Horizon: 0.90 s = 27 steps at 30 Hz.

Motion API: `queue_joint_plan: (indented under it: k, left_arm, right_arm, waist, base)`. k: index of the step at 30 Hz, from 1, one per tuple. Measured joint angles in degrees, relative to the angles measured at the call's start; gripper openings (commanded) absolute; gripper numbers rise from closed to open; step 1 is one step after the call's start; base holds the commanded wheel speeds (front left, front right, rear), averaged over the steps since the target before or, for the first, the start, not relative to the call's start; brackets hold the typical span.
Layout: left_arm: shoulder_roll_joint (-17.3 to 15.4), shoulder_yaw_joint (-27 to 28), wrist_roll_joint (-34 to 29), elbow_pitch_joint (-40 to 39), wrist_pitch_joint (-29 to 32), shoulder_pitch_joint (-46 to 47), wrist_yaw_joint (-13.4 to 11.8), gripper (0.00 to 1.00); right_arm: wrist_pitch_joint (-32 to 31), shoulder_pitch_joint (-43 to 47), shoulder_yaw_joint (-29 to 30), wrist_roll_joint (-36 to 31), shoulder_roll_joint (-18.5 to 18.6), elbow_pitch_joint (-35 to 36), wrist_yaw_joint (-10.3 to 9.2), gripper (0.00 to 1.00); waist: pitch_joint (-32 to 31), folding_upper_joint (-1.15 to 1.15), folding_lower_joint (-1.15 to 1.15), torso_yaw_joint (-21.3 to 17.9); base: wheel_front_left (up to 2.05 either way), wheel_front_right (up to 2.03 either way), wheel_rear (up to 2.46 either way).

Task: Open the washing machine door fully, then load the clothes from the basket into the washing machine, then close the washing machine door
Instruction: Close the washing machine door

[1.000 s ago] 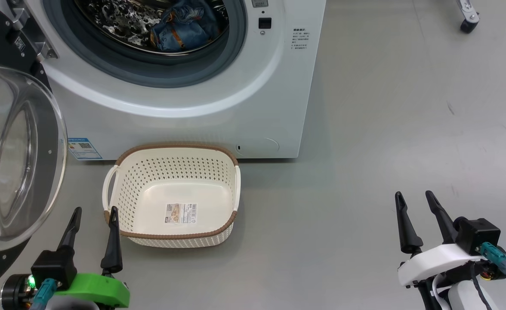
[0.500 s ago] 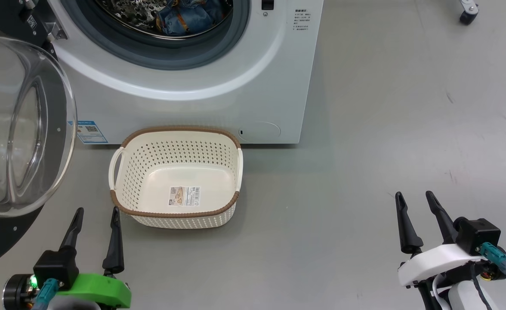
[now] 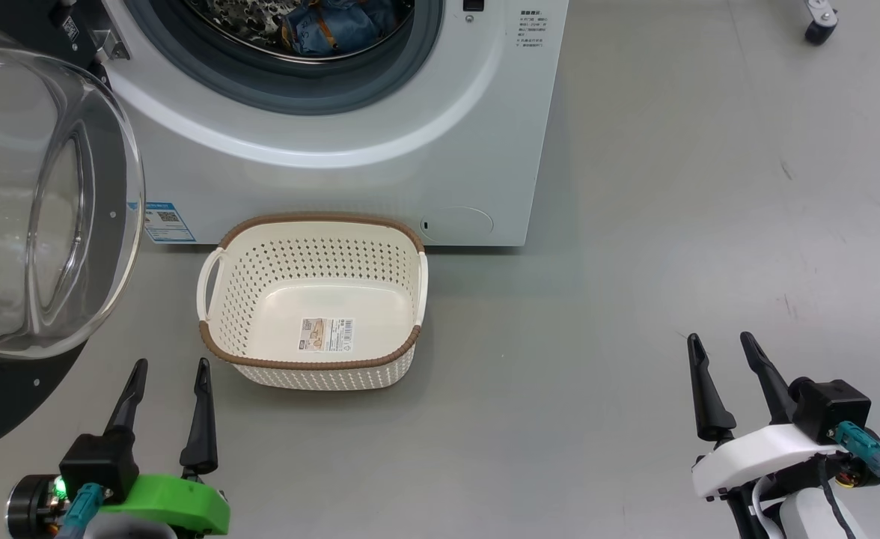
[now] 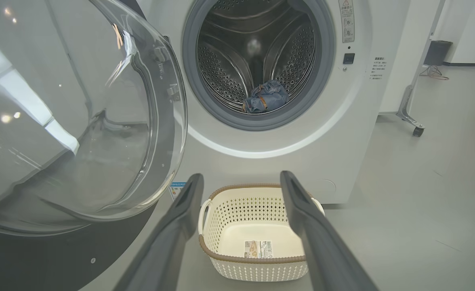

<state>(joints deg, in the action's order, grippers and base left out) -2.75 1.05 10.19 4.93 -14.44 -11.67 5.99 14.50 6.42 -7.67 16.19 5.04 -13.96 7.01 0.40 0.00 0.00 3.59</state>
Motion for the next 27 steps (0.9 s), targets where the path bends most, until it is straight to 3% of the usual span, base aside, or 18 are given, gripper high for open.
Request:
queue_joint_plan:
  k: [12,27]
  left_arm:
    - [0.0,-0.4,0.1,0.2,0.0,0.0,0.0,1.00]
    - [0.0,-0.2,0.0,0.8,0.0,0.0,-1.1,1.00]
  right_arm:
    - [0.0,0.0,0.2,0.5,0.0,0.4,0.00,1.00]
    - [0.0,0.4,0.8,0.5,0.0,0.7,0.00,1.00]
  waist:
    - [-0.2,0.00,0.00,0.7]
    - [-0.6,0.00,0.00,5.4]
  base:
    - [0.00,0.00,0.00]
    - [0.00,0.00,0.00]
